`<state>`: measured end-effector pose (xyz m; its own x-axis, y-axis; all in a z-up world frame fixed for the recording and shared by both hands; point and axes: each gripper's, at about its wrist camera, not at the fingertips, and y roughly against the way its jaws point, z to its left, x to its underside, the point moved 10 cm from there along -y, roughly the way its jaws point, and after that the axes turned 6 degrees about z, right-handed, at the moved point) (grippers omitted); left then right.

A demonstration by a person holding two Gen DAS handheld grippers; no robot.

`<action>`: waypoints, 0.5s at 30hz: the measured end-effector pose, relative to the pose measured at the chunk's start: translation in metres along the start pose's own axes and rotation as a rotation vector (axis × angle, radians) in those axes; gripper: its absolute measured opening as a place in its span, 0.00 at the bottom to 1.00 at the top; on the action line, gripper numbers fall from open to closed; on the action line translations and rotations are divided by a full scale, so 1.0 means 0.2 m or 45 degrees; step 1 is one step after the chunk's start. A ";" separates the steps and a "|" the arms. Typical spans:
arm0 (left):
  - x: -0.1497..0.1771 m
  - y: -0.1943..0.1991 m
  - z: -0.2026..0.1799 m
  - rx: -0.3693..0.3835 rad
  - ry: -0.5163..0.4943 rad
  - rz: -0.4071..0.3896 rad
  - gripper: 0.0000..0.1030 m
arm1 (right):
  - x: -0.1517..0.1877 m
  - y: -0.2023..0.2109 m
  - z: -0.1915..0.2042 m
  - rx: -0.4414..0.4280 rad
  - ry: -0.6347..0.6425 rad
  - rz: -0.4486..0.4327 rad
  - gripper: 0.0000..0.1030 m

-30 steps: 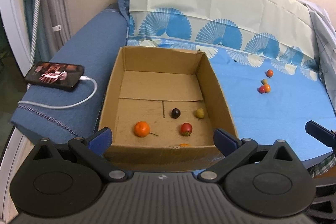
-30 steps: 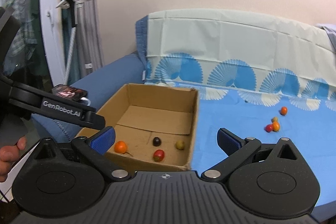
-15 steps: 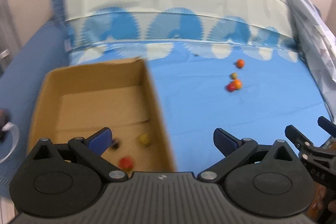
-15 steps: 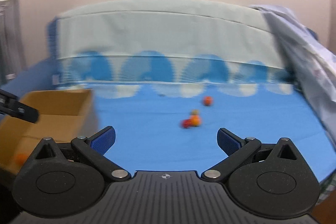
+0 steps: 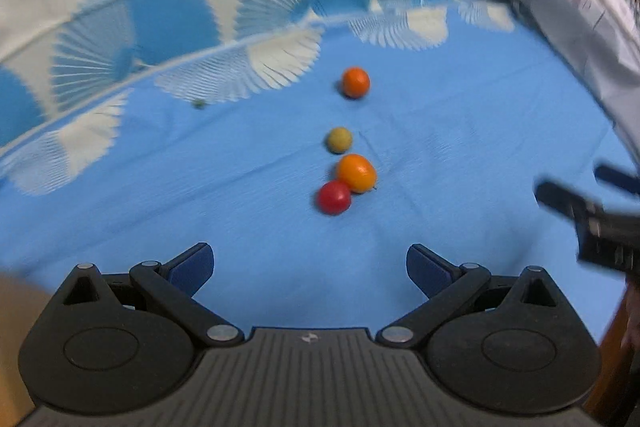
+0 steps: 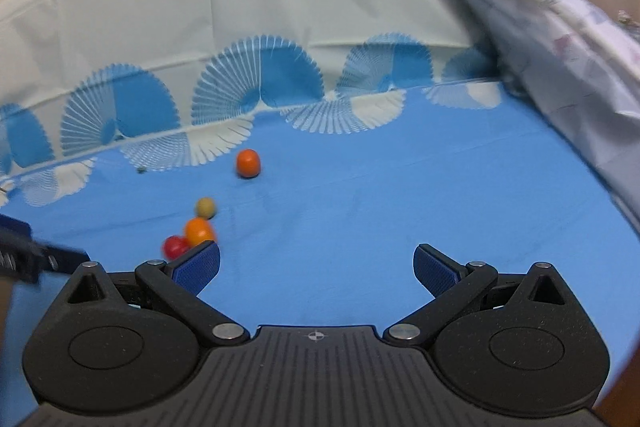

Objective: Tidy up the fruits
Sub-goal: 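Grasp a red cherry tomato with the left tool while the right tool grasps a tangerine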

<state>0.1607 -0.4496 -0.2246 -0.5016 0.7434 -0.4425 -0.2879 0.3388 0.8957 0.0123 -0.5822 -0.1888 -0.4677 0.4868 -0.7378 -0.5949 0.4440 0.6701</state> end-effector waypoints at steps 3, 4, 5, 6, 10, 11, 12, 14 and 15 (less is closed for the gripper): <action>-0.07 -0.22 -0.02 0.011 -0.024 0.032 1.00 | -0.12 -0.30 0.00 -0.058 0.032 0.025 0.99; -0.09 -0.28 -0.02 0.022 -0.027 0.046 0.99 | -0.17 -0.42 -0.01 -0.076 0.040 0.035 0.99; -0.10 -0.34 -0.02 0.032 -0.030 0.060 0.98 | -0.20 -0.52 0.00 -0.101 0.054 0.048 0.99; -0.11 -0.39 -0.02 0.040 -0.037 0.070 0.94 | -0.23 -0.60 0.01 -0.118 0.065 0.055 0.99; -0.15 -0.52 -0.03 0.070 -0.086 0.102 0.77 | -0.32 -0.94 0.10 -0.166 0.115 0.090 0.99; -0.16 -0.55 -0.04 0.083 -0.091 0.111 0.74 | -0.33 -0.99 0.12 -0.180 0.119 0.101 0.99; -0.17 -0.56 -0.04 0.092 -0.087 0.097 0.72 | -0.34 -1.07 0.16 -0.203 0.126 0.120 0.99; -0.20 -0.56 -0.05 0.112 -0.094 0.062 0.58 | -0.35 -1.15 0.23 -0.198 0.149 0.126 0.99; -0.21 -0.57 -0.05 0.134 -0.094 0.060 0.42 | -0.36 -1.19 0.27 -0.200 0.165 0.120 0.96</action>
<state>0.2058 -0.5251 -0.3081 -0.4497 0.7991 -0.3990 -0.1762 0.3586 0.9167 0.2230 -0.6828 -0.2906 -0.6000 0.4153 -0.6838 -0.6343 0.2740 0.7229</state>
